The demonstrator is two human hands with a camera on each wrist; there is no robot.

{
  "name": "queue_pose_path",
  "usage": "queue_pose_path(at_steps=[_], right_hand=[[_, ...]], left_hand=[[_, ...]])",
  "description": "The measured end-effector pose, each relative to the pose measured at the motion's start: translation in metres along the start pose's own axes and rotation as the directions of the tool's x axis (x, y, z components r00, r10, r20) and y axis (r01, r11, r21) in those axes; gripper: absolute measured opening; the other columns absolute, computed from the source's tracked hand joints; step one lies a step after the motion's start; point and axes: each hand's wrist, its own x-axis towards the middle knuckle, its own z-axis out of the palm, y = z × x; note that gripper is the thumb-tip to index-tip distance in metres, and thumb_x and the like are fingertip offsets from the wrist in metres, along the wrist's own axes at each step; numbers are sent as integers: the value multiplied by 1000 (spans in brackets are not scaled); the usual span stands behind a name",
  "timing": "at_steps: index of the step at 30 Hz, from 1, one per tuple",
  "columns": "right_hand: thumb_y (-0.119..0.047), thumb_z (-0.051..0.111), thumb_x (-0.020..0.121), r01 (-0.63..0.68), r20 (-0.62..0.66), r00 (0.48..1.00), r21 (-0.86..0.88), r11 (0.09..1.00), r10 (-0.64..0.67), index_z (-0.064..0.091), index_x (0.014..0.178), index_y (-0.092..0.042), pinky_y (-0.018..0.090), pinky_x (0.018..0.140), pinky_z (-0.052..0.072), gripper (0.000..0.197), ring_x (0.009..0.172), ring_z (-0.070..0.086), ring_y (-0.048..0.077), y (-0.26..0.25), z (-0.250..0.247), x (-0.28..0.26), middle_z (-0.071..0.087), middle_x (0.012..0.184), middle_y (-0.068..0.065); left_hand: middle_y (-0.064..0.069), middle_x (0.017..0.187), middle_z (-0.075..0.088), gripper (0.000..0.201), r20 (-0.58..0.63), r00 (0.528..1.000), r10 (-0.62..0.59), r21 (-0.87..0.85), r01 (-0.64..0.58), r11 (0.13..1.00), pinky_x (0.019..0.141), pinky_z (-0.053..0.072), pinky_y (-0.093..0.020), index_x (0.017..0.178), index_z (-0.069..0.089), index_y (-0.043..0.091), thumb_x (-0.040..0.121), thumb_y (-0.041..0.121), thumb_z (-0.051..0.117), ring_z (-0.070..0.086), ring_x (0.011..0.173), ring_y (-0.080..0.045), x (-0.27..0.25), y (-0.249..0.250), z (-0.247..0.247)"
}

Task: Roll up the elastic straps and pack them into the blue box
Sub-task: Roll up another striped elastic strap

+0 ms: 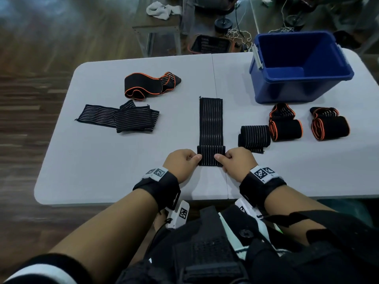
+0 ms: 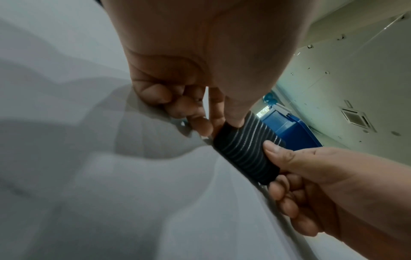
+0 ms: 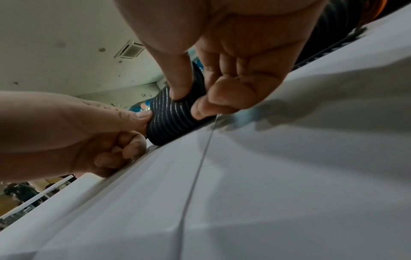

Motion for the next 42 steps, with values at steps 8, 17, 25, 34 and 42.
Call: queue_pose_path(at_steps=[8, 17, 25, 34, 42], right_hand=[[-48, 64, 87, -71, -23, 997, 37, 997, 71, 58, 77, -4, 49, 64, 60, 46, 66, 68, 37, -1, 4, 0, 71, 71, 17], [-37, 56, 97, 133, -29, 989, -198, 971, -142, 39, 137, -19, 36, 74, 52, 47, 87, 65, 29, 0, 3, -9, 67, 92, 9], [-42, 68, 85, 183, 123, 980, -234, 955, -158, 30, 149, -27, 34, 79, 51, 76, 89, 62, 19, 13, -2, -5, 62, 93, -3], [-44, 55, 96, 53, -14, 998, 13, 998, -53, 66, 87, -16, 29, 68, 45, 32, 79, 63, 15, 13, -8, 2, 67, 81, -3], [-50, 54, 95, 26, -55, 998, -167, 986, -36, 58, 86, -11, 35, 66, 47, 40, 74, 61, 22, 6, -5, -4, 62, 76, 3]], left_hand=[[5, 70, 61, 38, 20, 1000, -17, 50, 16, 999, 66, 42, -30, 74, 63, 22, 99, 47, 51, 57, 71, -15, 1, 4, 3], [3, 72, 65, 23, -111, 987, 120, 114, -107, 988, 66, 47, -32, 114, 53, 24, 96, 38, 59, 62, 73, -16, -4, 11, 3], [2, 88, 62, 38, -1, 974, 224, 235, -218, 947, 79, 50, -35, 131, 53, 27, 94, 26, 56, 63, 88, -23, 0, 0, 3], [3, 84, 67, 30, 35, 998, 60, 110, -63, 992, 71, 40, -28, 96, 69, 20, 101, 43, 50, 59, 82, -17, -1, 10, -2], [4, 88, 63, 20, -83, 995, 63, 155, -50, 987, 71, 44, -30, 94, 62, 23, 93, 43, 62, 61, 84, -17, -2, 9, 2]])
